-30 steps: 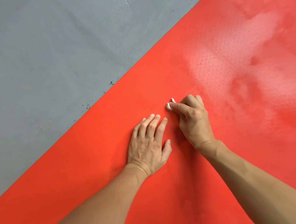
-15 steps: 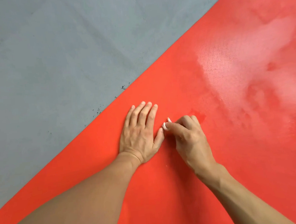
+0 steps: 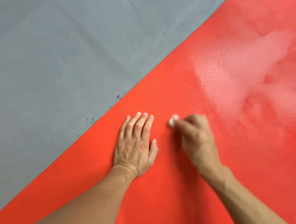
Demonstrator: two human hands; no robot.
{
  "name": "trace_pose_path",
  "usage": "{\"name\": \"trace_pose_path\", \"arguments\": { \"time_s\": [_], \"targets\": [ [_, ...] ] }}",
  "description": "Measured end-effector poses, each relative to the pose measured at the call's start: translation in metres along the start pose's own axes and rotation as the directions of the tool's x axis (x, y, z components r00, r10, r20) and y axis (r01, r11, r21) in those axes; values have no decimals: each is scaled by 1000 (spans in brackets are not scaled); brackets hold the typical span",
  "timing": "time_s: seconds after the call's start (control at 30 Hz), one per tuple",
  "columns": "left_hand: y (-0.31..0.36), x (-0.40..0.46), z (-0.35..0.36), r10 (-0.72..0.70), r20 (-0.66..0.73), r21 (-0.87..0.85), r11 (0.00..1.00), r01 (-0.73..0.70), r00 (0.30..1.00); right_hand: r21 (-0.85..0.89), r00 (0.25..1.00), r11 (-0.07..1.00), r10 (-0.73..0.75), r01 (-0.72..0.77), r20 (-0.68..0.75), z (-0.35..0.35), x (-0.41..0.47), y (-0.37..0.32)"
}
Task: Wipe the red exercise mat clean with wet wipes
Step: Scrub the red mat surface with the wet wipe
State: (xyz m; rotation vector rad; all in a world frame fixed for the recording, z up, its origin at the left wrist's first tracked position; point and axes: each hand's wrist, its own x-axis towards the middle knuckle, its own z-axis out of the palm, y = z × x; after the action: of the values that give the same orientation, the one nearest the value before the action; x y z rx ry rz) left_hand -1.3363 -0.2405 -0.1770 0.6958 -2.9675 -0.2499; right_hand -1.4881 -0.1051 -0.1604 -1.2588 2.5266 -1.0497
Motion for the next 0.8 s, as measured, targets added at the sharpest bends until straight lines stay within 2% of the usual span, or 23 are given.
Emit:
{"name": "trace_pose_path", "arguments": {
  "time_s": [0.07, 0.13, 0.17, 0.23, 0.3, 0.37, 0.43, 0.47, 0.53, 0.57, 0.63, 0.7, 0.73, 0.77, 0.8],
  "targets": [
    [1, 0, -1, -7, 12, 2, 1000, 7, 1000, -46, 960, 978, 189, -202, -205, -8, 29, 20],
    [1, 0, -2, -11, 26, 6, 1000, 11, 1000, -38, 927, 955, 275, -294, -257, -1, 33, 13],
    [1, 0, -2, -9, 33, 7, 1000, 9, 999, -34, 949, 967, 239, -251, -206, 6, 25, 3],
    [0, 0, -2, -9, 41, 14, 1000, 8, 999, 0, 999, 999, 52, -52, -13, 14, 1, -18],
    [1, 0, -2, -10, 46, 19, 1000, 9, 999, 12, 985, 993, -116, 116, 128, 8, -3, -15],
    [1, 0, -2, -9, 43, 18, 1000, 9, 999, -44, 990, 992, -110, 115, 89, -1, 18, 6],
    [0, 1, -2, -11, 43, 17, 1000, 10, 999, -103, 993, 992, 68, -78, -97, -10, 44, 27],
    [1, 1, -1, -12, 44, 14, 1000, 11, 999, -99, 970, 978, 162, -182, -182, -11, 52, 32],
    [0, 0, -1, -13, 49, 6, 1000, 13, 999, -53, 944, 966, 235, -253, -231, -1, 51, 19],
    [0, 0, -1, -12, 50, 6, 1000, 11, 999, -28, 965, 978, 198, -206, -174, 8, 42, 6],
    [-1, 0, -1, -9, 44, 4, 1000, 8, 999, 18, 1000, 1000, 6, -6, 25, 20, 19, -17],
    [-1, -1, -1, -11, 42, 2, 1000, 11, 999, 30, 970, 983, -182, 179, 159, 16, 19, -12],
    [-1, 0, -1, -12, 39, 2, 1000, 12, 999, 9, 966, 979, -203, 205, 157, 13, 29, -1],
    [-1, 0, -1, -11, 38, 2, 1000, 11, 999, -32, 981, 985, -165, 169, 100, 9, 42, 10],
    [-1, 0, -1, -10, 38, 2, 1000, 10, 999, -75, 997, 995, -72, 72, 10, 5, 55, 21]
  ]
}}
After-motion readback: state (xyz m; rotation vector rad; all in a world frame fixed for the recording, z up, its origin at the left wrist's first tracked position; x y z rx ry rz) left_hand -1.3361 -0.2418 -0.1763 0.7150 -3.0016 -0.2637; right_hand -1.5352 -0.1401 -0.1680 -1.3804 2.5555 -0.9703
